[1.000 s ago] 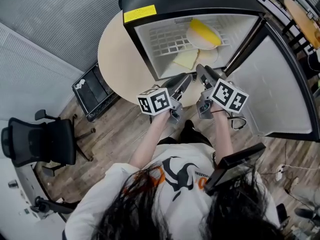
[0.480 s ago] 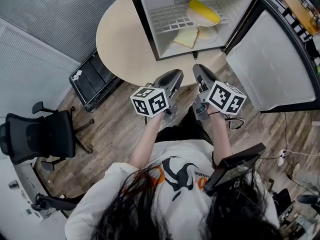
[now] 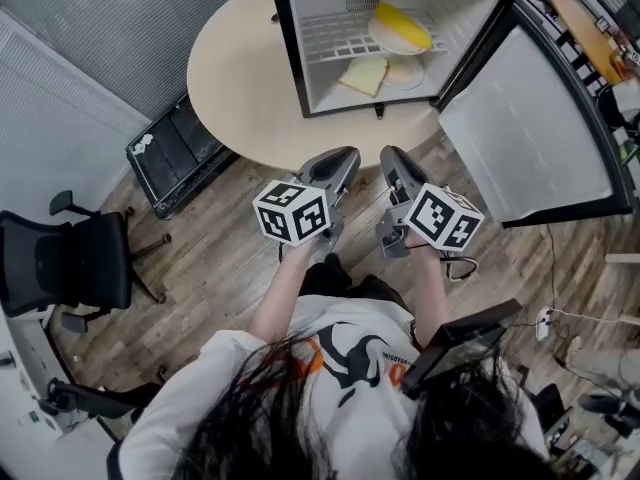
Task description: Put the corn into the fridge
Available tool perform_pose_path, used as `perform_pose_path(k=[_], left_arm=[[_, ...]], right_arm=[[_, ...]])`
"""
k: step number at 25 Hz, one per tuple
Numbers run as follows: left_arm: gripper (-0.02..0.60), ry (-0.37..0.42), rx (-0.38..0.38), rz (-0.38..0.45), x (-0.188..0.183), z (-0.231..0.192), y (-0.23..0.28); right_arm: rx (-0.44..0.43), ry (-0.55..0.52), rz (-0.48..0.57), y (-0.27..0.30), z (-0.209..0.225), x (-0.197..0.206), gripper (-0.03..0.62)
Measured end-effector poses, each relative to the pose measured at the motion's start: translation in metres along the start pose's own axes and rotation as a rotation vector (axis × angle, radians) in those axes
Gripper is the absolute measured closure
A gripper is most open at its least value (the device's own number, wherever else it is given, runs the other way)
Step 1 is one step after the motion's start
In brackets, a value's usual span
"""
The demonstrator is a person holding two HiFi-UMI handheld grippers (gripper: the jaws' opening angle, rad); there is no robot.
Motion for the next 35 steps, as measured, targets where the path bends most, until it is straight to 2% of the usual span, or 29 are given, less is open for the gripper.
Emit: perform_pose_path(k=[5,10,16,26,35], left_arm=[[0.549,0.043,0.013,0.015,-0.001,0.024,-0.002],[0.552,0.058,-0.010,0.037,0.006,0.050,-0.008],[0.560,0.066,-0.049,0.057,0.026,0.084,-0.021],[0.560,0.083,-0.061,0.067,0.064,0.148,-0.061],[0.560,0.097,-0.093,0.050,0.089,0.177,-0.097]], right_arm=[[-0.025,-0.006,-0.015,-0.016,0.003,-0.002,0.531],[-0.071,-0.023,-0.033,-0.037,0.003,-0.010,0.531],[-0.100,-0.040,-0.059,-0.079,0.011,-0.012,0.531],[-0.127,-0.052,-0.074,-0.156,0.018,-0.004,0.531],[-0.144,-0.049,-0.098,-0.194,0.019,0.012,0.531]])
Point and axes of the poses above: the fingertips, and each gripper's own axes: y forward along the fingers, z to its right, x out of its underside, the point moved 8 cm from there along -y, backward along the fingers, and after that the axes turned 14 degrees about z, right-handed, at the moved point
